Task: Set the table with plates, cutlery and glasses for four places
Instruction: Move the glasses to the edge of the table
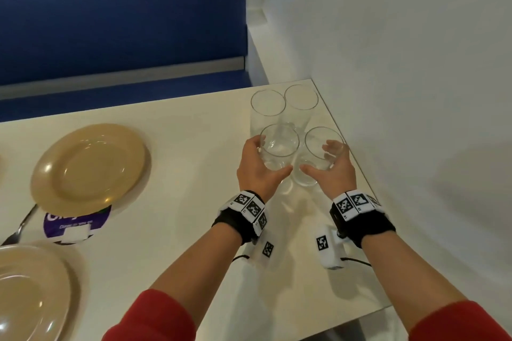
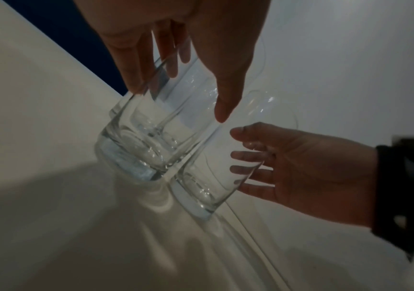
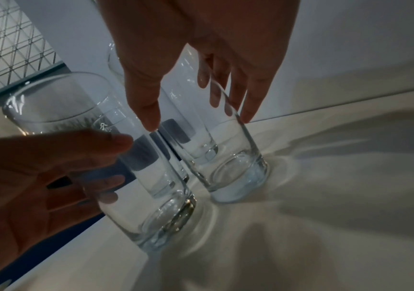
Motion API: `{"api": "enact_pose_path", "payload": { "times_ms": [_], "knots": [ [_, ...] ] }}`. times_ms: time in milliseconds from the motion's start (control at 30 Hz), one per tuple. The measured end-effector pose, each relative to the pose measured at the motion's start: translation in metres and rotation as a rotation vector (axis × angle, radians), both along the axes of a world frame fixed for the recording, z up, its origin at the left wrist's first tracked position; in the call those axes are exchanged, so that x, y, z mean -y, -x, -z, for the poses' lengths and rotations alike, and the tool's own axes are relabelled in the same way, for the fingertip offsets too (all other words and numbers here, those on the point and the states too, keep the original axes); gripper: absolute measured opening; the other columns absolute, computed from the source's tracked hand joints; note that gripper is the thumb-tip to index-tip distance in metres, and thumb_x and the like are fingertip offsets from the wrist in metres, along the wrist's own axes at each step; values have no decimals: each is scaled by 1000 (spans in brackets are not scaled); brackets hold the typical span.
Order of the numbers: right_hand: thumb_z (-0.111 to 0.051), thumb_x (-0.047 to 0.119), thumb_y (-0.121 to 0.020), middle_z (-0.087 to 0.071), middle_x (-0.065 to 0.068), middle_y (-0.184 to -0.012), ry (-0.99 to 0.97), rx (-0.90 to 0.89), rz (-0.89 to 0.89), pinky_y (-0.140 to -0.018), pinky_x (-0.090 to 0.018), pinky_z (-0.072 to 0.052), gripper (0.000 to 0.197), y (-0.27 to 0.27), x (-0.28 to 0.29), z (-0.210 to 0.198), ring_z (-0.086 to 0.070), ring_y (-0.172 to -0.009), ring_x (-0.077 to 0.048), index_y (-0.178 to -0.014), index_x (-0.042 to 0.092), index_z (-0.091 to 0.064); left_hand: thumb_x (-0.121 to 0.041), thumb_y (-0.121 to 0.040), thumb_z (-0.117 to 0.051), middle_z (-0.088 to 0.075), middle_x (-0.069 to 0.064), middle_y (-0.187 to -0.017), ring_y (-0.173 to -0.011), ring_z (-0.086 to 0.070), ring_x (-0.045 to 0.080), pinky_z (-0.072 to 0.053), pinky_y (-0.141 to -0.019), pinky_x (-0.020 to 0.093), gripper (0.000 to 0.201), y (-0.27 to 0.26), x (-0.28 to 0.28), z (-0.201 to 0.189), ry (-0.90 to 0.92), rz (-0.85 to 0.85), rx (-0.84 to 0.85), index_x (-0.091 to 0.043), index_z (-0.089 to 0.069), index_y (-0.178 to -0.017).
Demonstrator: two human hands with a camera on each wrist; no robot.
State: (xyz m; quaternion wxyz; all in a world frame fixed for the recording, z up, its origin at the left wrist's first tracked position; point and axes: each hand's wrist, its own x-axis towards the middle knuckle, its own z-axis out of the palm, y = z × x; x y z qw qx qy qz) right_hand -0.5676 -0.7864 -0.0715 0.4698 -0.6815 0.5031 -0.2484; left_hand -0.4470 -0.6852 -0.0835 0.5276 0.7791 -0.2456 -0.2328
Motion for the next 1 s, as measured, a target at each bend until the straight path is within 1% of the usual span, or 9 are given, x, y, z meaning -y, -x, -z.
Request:
{"api": "enact_pose_path", "payload": {
  "times_ms": [167, 233, 333, 467, 567, 667, 867, 933, 1000],
  "knots": [
    [-82, 12, -68, -47, -4, -134, -13, -3, -52, -97, -24, -36, 80, -3, 10, 2, -48, -123, -20, -129, 10, -31, -33, -64, -83, -46, -14, -132, -120, -50, 8, -43, -102, 28, 83, 7, 0, 3, -18, 0, 30, -26, -36, -133],
    [-83, 15, -66, -45, -7, -130, 13, -30, -37, -93, -23, -36, 82, -4, 14, 3, -48, -116, -18, -128, 8, -29, -31, -64, -85, -44, -12, -135, -120, -48, 7, -42, -101, 25, 89, 7, 0, 3, -12, -8, 0, -27, -32, -136],
    [-86, 19, -62, -49, -8, -120, 44, -50, -5, -85, -23, -36, 83, -5, 18, 2, -50, -107, -18, -125, 9, -33, -33, -59, -88, -46, -10, -124, -113, -48, 8, -43, -93, 24, 90, 5, 3, 1, -34, -45, -6, -24, -32, -129],
    [-86, 18, -63, -50, -8, -122, 34, -34, -12, -83, -23, -36, 81, -9, 22, 1, -48, -104, -14, -126, 12, -36, -40, -56, -88, -44, -10, -116, -110, -50, 17, -48, -90, 31, 84, 0, 8, -1, -79, -48, 87, -19, -37, -121],
    [-85, 17, -64, -49, -9, -125, 30, -27, -31, -85, -24, -37, 81, -15, 24, 1, -49, -109, -17, -128, 12, -35, -36, -57, -89, -44, -4, -125, -114, -48, 15, -45, -95, 26, 87, -2, 11, -1, -50, -54, 109, -16, -38, -125],
    [-85, 18, -65, -49, -8, -129, 16, -32, -56, -91, -29, -42, 83, -19, 25, 0, -49, -119, -22, -131, 13, -34, -32, -60, -88, -40, -2, -126, -113, -48, 13, -42, -89, 19, 86, -4, 13, -5, -41, -29, 127, -14, -38, -128],
    [-84, 19, -65, -47, -8, -133, 16, -63, -80, -92, -27, -39, 86, -20, 28, -2, -48, -123, -23, -135, 15, -33, -30, -60, -88, -41, -1, -130, -114, -49, 13, -42, -87, 19, 89, -10, 10, -10, -75, 18, 134, -17, -36, -132],
    [-86, 21, -62, -43, -8, -137, 59, -75, -46, -99, -28, -38, 93, -21, 23, -7, -44, -127, -22, -136, 11, -32, -29, -59, -88, -41, -1, -132, -116, -48, 13, -44, -92, 22, 93, -13, 4, -11, -73, 25, 122, -18, -35, -135],
    [-88, 27, -57, -37, -9, -139, 172, -72, 57, -107, -36, -37, 99, -20, 13, -13, -38, -129, -25, -137, 8, -32, -29, -59, -88, -41, -1, -132, -116, -47, 12, -45, -96, 26, 95, -17, -8, -13, -73, 18, 116, -19, -33, -136]
  ]
}}
